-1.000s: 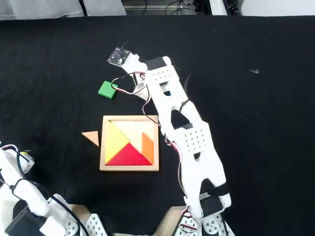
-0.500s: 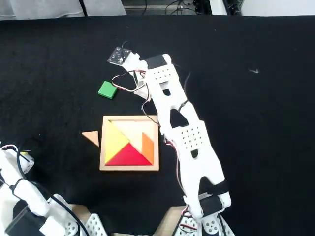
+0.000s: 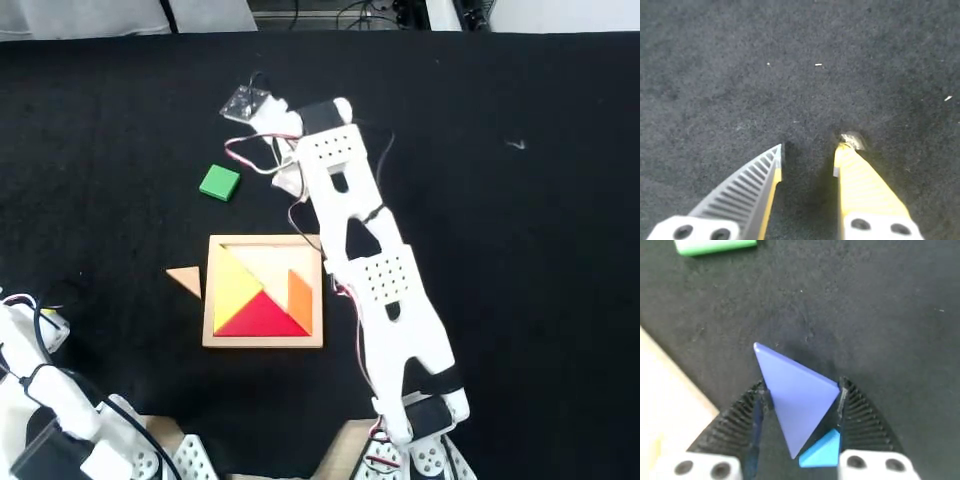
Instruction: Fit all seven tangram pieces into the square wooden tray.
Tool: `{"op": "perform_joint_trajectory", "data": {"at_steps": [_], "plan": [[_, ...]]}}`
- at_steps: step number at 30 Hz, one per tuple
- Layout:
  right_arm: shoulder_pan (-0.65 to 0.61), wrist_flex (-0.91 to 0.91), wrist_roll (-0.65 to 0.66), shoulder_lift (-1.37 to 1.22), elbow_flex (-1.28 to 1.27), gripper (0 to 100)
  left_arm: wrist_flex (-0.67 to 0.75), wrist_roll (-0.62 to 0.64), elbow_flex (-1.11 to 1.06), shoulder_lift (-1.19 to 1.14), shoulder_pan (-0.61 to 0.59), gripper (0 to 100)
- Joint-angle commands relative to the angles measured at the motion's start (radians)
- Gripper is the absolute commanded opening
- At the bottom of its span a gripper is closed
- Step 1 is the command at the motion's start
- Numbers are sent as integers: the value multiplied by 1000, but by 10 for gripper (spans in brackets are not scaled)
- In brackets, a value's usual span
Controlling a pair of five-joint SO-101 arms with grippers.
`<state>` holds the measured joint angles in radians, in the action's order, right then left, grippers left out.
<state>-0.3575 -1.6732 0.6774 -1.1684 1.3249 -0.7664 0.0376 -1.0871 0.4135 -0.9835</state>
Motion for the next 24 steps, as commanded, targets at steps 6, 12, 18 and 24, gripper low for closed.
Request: {"op": "perform_joint_trajectory", "data": {"at_steps": [6,12,18,24], "plan": [[29,-97,-153,25,239,124,17,-9,7,18,15,184],[31,-98,-203,87,142,124,17,-9,7,18,15,184],[26,-95,-249,369,-148,124,17,-9,7,18,15,184],[25,-87,-341,693,-572,126,17,-9,7,18,15,184]]}}
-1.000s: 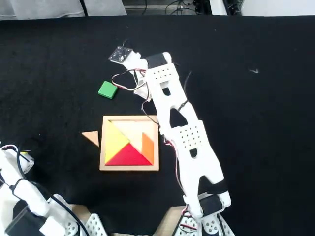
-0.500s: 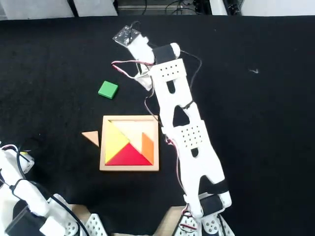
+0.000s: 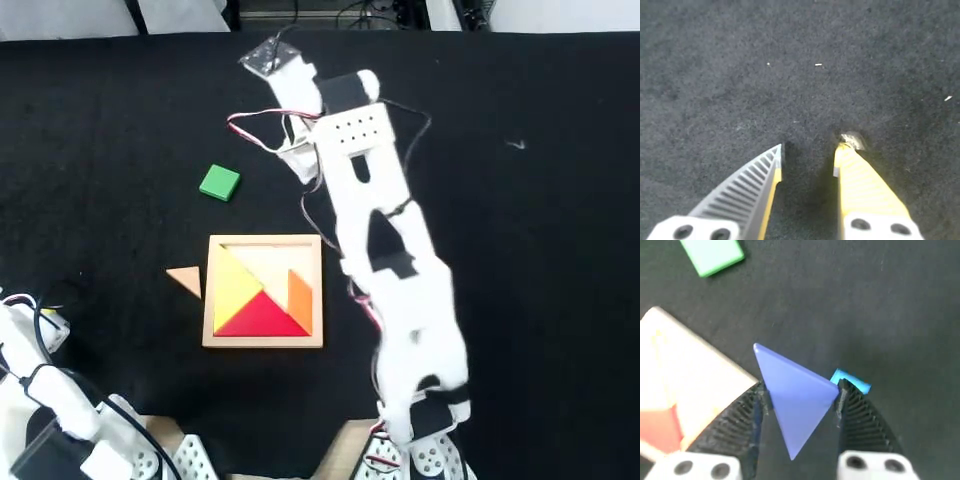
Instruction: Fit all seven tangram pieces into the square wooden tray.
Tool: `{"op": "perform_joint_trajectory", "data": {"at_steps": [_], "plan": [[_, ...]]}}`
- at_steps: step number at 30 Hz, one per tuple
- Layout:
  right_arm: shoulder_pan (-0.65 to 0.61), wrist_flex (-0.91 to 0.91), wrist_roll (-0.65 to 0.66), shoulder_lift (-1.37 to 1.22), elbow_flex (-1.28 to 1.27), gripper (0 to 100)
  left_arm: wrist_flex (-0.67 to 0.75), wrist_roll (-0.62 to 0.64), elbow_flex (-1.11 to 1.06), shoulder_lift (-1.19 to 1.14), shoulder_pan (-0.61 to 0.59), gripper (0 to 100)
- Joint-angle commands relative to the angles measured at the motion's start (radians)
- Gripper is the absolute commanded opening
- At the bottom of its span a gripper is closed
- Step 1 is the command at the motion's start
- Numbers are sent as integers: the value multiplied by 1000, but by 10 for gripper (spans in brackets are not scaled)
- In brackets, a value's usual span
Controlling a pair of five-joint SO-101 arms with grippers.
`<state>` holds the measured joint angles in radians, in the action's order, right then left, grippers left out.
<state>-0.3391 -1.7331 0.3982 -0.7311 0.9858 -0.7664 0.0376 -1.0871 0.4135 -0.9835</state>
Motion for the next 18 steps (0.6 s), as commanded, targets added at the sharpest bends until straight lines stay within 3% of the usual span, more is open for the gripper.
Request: {"op": "perform_joint_trajectory", "data": {"at_steps": [1,6,13,18], "plan": [[6,-17,-84,302,-300,127,17,-9,7,18,15,184],[-29,115,-146,547,-661,127,17,-9,7,18,15,184],[-144,540,-147,814,-1250,127,17,-9,7,18,15,184],[-155,649,-259,777,-1342,126,17,-9,7,18,15,184]]}}
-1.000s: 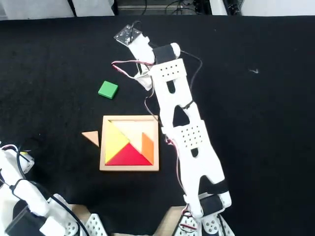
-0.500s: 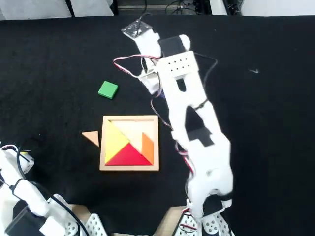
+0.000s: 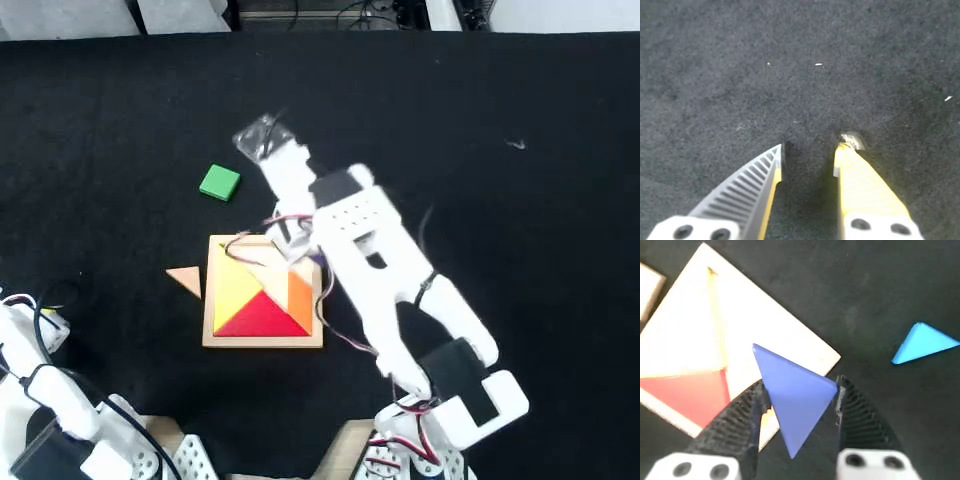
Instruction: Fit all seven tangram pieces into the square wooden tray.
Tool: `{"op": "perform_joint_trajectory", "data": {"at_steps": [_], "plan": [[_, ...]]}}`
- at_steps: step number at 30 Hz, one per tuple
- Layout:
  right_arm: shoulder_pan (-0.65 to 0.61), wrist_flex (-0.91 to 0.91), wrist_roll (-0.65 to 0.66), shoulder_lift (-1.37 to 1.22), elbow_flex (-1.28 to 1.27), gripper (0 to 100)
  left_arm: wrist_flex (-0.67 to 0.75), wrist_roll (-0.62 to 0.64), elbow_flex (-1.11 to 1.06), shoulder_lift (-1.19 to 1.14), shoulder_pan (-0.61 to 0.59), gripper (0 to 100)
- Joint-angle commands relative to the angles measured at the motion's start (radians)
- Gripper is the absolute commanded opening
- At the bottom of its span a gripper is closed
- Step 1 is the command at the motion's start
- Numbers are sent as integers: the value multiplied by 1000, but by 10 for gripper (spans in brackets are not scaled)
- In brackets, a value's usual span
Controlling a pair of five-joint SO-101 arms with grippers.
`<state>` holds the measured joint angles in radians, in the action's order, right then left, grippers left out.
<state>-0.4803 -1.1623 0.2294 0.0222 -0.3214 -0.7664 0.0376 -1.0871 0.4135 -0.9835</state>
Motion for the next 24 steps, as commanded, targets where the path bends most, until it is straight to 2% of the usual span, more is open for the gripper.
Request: {"op": "perform_joint_trajectory", "data": {"at_steps": [1,6,14,19,24], "plan": [[-17,78,-109,7,-33,126,17,-9,7,18,15,184],[-61,107,-133,-62,-39,127,17,-9,7,18,15,184],[-63,114,-133,-120,-39,129,17,-9,7,18,15,184],[-63,135,-152,-145,-41,194,17,-9,7,18,15,184],[-63,143,-153,-176,-35,198,17,-9,7,18,15,184]]}}
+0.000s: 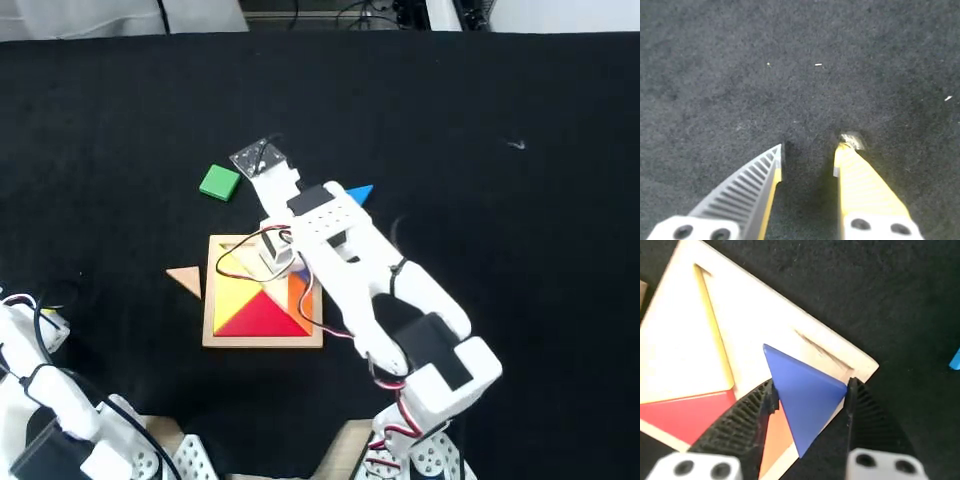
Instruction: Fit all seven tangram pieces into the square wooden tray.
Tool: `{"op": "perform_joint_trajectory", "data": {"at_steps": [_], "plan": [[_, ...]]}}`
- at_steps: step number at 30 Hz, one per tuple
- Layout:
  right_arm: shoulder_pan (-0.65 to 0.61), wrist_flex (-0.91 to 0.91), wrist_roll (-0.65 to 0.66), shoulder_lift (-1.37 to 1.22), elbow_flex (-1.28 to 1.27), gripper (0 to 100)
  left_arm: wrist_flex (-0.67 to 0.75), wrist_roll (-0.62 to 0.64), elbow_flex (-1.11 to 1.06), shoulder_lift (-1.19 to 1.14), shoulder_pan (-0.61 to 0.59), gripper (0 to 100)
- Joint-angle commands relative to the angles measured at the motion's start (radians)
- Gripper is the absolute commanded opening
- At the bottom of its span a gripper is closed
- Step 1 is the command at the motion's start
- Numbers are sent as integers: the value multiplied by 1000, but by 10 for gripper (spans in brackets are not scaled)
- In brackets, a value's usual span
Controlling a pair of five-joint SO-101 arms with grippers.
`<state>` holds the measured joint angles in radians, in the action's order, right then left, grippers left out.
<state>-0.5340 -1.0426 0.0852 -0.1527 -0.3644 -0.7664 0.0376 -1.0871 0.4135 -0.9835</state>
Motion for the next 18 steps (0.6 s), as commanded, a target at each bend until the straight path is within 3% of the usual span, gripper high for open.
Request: {"op": "perform_joint_trajectory", "data": {"at_steps": [1,7,13,18], "plan": [[-8,28,-9,-2,7,198,17,-9,7,18,15,184],[-8,29,-9,-4,5,205,17,-9,7,18,15,184],[-8,31,-11,-5,7,306,17,-9,7,18,15,184],[-9,44,-9,1,4,304,17,-9,7,18,15,184]]}}
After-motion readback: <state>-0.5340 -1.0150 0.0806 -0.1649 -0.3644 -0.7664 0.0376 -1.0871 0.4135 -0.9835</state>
